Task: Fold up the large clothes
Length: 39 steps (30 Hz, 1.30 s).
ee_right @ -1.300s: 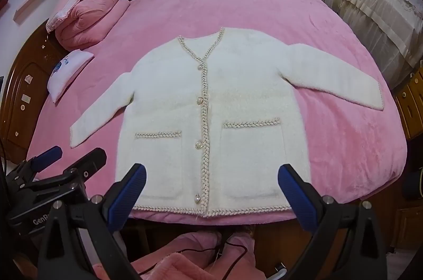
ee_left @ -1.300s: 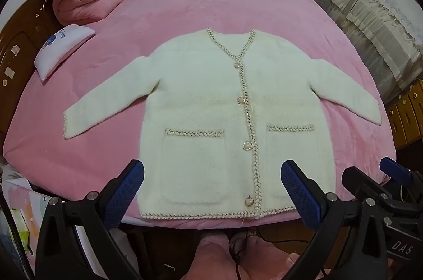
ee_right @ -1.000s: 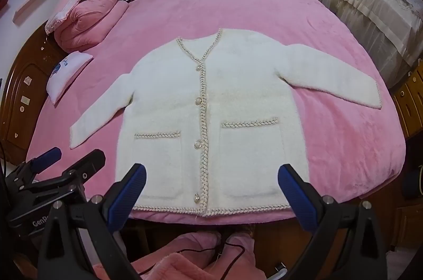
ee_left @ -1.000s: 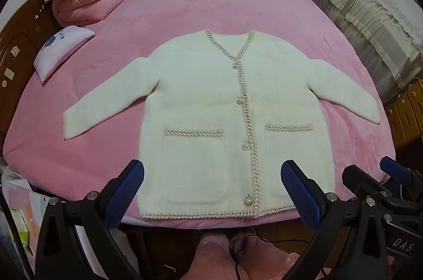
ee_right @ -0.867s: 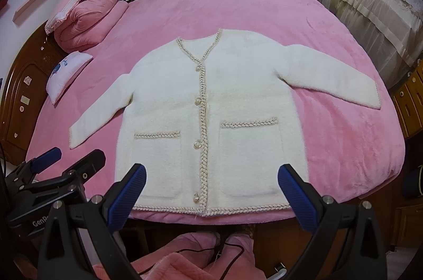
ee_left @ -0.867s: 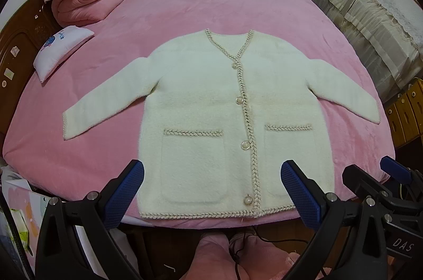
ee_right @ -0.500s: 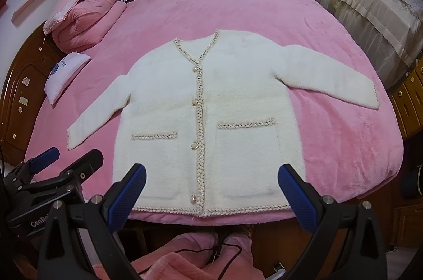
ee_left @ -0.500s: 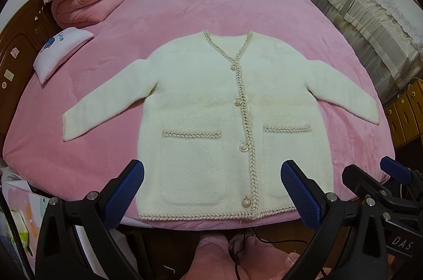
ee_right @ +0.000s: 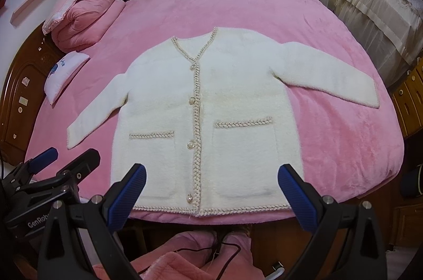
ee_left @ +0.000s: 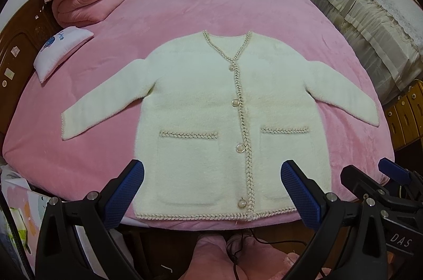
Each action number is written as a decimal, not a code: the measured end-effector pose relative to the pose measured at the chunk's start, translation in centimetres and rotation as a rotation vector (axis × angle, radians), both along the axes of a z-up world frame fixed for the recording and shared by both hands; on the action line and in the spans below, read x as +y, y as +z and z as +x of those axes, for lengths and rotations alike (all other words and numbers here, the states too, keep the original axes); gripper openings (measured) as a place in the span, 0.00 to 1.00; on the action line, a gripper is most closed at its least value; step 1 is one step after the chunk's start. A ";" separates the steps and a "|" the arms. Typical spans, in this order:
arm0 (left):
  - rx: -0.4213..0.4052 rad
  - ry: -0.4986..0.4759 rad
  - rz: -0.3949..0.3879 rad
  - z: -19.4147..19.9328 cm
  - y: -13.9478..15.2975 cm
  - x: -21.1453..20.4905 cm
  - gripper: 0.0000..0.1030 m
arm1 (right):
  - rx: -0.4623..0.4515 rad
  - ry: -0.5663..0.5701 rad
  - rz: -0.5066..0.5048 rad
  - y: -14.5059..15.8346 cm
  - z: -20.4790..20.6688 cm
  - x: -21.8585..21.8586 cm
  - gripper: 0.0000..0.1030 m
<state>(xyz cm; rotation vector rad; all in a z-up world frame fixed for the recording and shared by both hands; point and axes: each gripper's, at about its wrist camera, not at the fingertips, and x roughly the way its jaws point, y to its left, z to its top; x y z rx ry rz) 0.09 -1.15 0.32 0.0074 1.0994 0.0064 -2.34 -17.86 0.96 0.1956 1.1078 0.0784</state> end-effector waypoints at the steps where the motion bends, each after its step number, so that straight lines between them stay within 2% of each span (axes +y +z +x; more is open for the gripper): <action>1: 0.000 0.001 0.001 0.0 0.0 -0.1 0.99 | -0.001 0.000 0.000 0.0 0.0 0.0 0.97; 11: -0.035 0.015 0.095 -0.4 -0.2 -2.6 0.99 | -0.006 0.045 0.001 -0.5 0.1 -1.5 0.97; 15: 0.021 0.025 0.086 -0.6 -1.9 -3.2 0.99 | -0.046 0.066 -0.013 -0.6 0.0 -2.3 0.97; 18: 0.108 0.049 0.027 -0.6 -3.4 -2.3 0.99 | -0.088 0.100 -0.071 -1.0 0.2 -2.2 0.97; 21: 0.120 0.135 -0.047 -0.3 -4.6 -0.4 0.99 | -0.090 0.146 -0.104 -1.4 0.8 -1.8 0.97; 23: 0.175 0.193 -0.029 0.0 -5.8 1.3 0.99 | -0.102 0.171 -0.094 -1.4 1.2 -1.5 0.97; 27: 0.220 0.306 -0.105 -0.2 -7.3 5.9 0.99 | -0.092 0.218 -0.087 -1.9 3.0 0.2 0.97; 33: 0.209 0.534 -0.237 -1.0 -9.0 15.8 0.99 | -0.057 0.346 -0.050 -2.9 6.1 5.7 0.97; 37: 0.208 0.735 -0.392 -1.1 -11.0 24.9 0.99 | -0.005 0.414 -0.068 -3.9 8.7 11.2 0.97; 39: 0.197 0.842 -0.504 -0.9 -12.4 30.5 0.99 | 0.018 0.438 -0.083 -4.2 9.9 14.4 0.97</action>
